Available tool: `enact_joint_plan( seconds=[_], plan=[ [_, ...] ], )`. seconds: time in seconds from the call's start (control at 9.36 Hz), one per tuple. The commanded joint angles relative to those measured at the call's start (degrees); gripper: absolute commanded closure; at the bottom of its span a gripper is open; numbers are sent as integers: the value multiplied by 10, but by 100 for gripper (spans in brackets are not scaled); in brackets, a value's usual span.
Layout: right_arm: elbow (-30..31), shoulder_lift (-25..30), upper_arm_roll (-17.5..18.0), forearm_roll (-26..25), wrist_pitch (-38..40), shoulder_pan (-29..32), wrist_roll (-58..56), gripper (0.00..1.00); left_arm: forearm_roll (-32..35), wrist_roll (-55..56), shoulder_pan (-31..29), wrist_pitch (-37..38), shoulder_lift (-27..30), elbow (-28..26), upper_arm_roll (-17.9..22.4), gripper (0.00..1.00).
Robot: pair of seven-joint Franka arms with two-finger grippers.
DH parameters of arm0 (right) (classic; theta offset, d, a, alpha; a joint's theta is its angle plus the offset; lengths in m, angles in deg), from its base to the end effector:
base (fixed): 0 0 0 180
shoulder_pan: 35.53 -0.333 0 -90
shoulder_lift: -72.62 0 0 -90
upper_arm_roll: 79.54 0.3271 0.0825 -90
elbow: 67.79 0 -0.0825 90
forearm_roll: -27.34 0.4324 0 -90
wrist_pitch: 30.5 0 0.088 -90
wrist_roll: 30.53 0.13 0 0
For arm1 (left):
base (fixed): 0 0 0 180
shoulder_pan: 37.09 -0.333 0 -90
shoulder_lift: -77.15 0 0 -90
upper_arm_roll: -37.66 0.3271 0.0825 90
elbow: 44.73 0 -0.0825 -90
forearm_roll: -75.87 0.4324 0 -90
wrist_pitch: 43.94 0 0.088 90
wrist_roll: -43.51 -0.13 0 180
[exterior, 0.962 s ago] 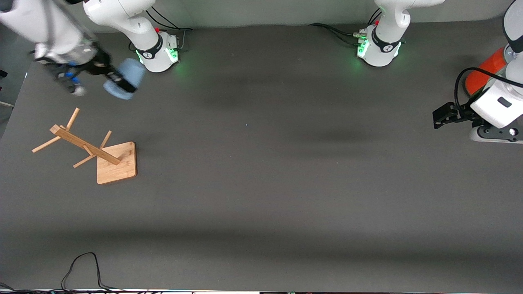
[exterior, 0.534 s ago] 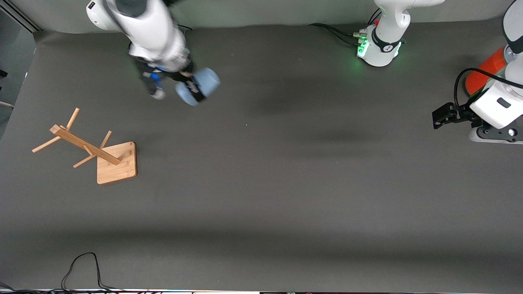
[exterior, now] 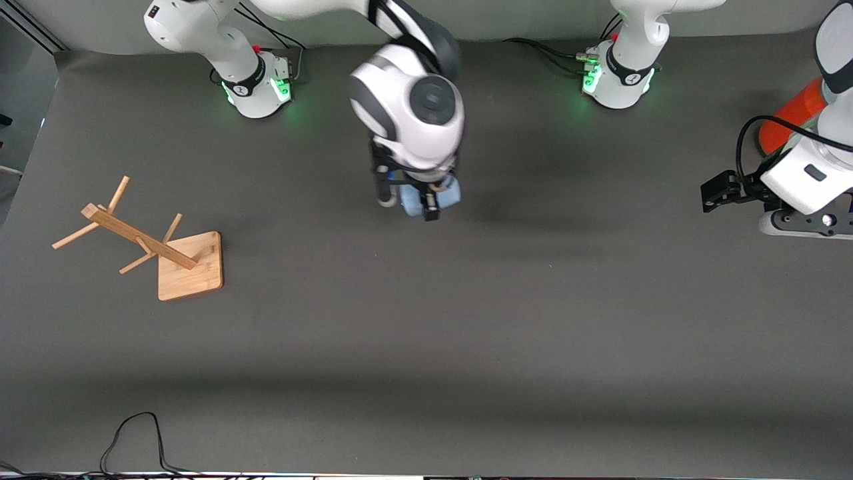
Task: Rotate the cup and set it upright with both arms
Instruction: 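Carry the blue cup to the table middle with the right gripper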
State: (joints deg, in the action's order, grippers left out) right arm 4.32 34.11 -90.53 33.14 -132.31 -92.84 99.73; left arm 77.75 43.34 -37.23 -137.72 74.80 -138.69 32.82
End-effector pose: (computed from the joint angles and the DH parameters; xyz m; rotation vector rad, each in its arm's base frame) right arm 0.5003 0.5845 0.3268 2.2340 -2.0002 0.0301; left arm 0.6152 -0.0457 0.5573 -3.1069 0.1366 0.0666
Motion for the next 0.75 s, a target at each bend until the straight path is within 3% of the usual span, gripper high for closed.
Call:
enact_joint_plan(
  seconds=[0.0, 0.43, 0.64],
  plan=[
    [-102, -118, -10, 6, -23, -24, 85, 51, -5, -6, 0, 8, -2, 7, 3, 0],
    [-116, -208, -10, 0, -82, -53, 152, 50, -5, -10, -2, 5, -12, 8, 4, 0],
    [-121, -218, -10, -4, -91, -54, 161, 47, -5, -10, -5, 2, -13, 10, 4, 0]
  ],
)
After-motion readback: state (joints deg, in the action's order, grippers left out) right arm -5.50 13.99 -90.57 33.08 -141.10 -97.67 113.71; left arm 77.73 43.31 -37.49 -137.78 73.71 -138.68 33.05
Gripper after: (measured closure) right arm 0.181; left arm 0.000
